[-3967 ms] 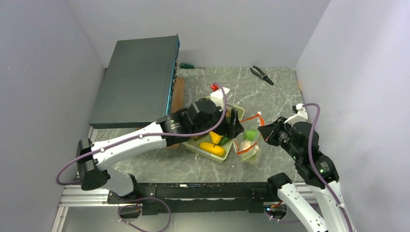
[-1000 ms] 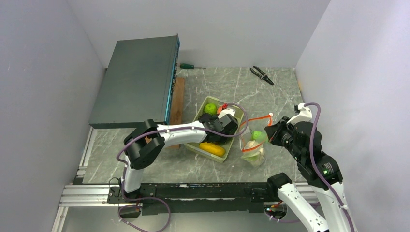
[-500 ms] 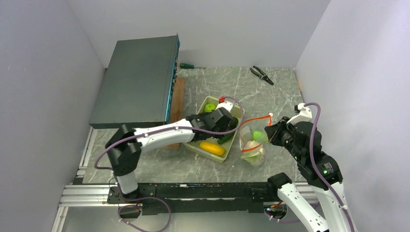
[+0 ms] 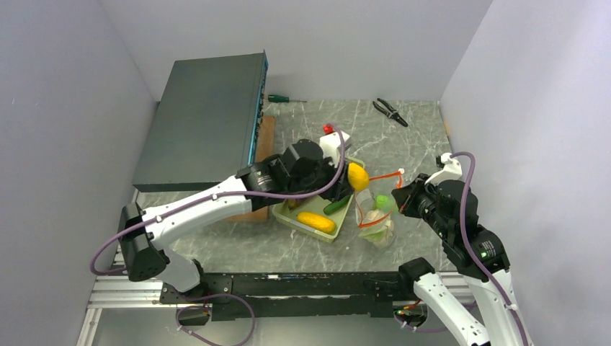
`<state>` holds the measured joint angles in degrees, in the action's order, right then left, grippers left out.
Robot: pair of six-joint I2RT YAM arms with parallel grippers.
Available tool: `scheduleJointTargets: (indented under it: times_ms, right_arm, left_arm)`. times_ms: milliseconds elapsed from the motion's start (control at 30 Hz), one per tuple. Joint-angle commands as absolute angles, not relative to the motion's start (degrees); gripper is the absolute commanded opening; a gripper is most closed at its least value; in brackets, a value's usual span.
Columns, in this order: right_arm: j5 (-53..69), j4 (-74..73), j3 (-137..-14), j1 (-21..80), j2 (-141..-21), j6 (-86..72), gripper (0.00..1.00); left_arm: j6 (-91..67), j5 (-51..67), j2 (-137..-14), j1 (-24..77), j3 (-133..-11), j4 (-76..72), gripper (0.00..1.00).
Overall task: Place the food in the zip-top bag and seal the zipper
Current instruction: Place the fake fruit in the zipper food storage bag.
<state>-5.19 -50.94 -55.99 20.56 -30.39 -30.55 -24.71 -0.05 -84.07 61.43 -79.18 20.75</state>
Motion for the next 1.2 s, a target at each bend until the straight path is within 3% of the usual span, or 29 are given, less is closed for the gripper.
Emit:
scheduleJointTargets:
  times_ms: [0, 300, 800, 1167]
  right_arm:
    - [-3.9, -48.8, -57.5, 20.6, -31.1, -29.9, 0.0]
    - [-4.4, -49.0, -59.5, 20.5, -29.7, -29.8, 0.0]
    - [-4.0, -46.4, -59.4, 20.4, -28.4, -30.4, 0.0]
    - [-4.6, -46.6, -59.3, 20.6, -28.3, -30.4, 0.0]
  left_arm:
    - [-25.3, 12.8, -88.0, 62.6, -87.8, 16.2, 0.29]
    - [-31.7, 16.5, -98.2, 63.1, -93.8, 16.9, 0.29]
    - [-35.4, 29.4, -104.5, 62.2, -95.0, 12.9, 0.35]
    - [-36.8, 29.1, -102.7, 61.4, -91.3, 10.1, 0.75]
